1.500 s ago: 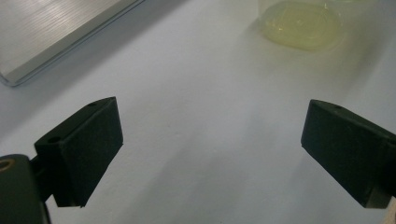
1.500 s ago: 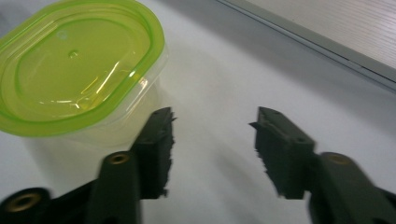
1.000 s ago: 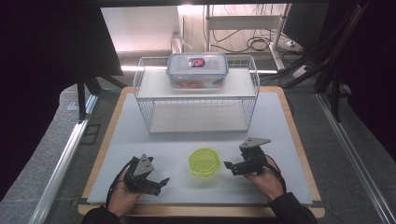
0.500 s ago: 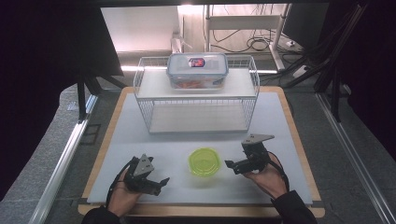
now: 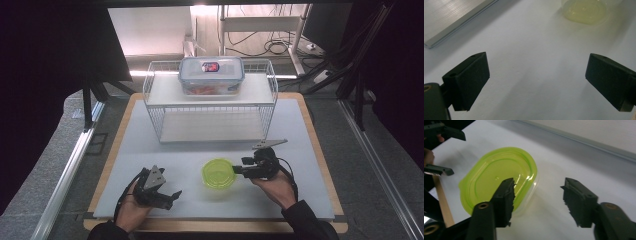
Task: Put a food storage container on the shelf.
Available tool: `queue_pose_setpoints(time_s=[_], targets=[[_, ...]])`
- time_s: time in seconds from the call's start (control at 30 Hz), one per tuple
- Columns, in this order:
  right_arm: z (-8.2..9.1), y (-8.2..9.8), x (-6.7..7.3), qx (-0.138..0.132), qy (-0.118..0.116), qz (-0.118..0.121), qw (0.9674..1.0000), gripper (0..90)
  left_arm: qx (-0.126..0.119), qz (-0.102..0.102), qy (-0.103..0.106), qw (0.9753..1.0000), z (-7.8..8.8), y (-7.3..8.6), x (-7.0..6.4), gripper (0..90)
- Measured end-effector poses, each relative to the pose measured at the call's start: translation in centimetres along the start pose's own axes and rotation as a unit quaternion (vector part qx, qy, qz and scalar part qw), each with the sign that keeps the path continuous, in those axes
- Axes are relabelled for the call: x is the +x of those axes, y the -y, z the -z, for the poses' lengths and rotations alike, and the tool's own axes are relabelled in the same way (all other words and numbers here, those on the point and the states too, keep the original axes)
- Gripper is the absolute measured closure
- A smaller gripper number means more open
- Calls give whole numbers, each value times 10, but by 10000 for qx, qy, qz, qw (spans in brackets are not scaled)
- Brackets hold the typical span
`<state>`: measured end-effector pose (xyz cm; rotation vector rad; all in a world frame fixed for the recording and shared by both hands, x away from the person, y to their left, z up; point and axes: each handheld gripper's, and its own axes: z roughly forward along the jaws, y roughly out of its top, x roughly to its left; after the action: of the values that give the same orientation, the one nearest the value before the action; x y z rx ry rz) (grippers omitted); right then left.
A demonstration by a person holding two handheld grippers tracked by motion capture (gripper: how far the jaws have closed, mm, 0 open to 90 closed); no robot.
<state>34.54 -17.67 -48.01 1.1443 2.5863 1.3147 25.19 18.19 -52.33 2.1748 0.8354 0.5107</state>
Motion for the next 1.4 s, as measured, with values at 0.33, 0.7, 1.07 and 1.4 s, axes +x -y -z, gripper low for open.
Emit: queue_pose_setpoints(time_s=[0.33, 0.7, 1.07, 1.4], targets=[[-19, -4, -8, 249, -498, -677, 9962, 703, -8, -27, 12, 10000, 0, 0, -1, 51], [-20, -7, -12, 244, -1085, -1149, 9871, 813, -9, -60, 6, 10000, 0, 0, -2, 51], [-14, -15, -10, 54, -1330, -1207, 9837, 836, -20, -84, 6, 10000, 0, -1, -2, 51], [-12, -17, -14, -87, -1435, -1336, 9805, 843, -31, -86, -2, 10000, 0, -1, -2, 51]])
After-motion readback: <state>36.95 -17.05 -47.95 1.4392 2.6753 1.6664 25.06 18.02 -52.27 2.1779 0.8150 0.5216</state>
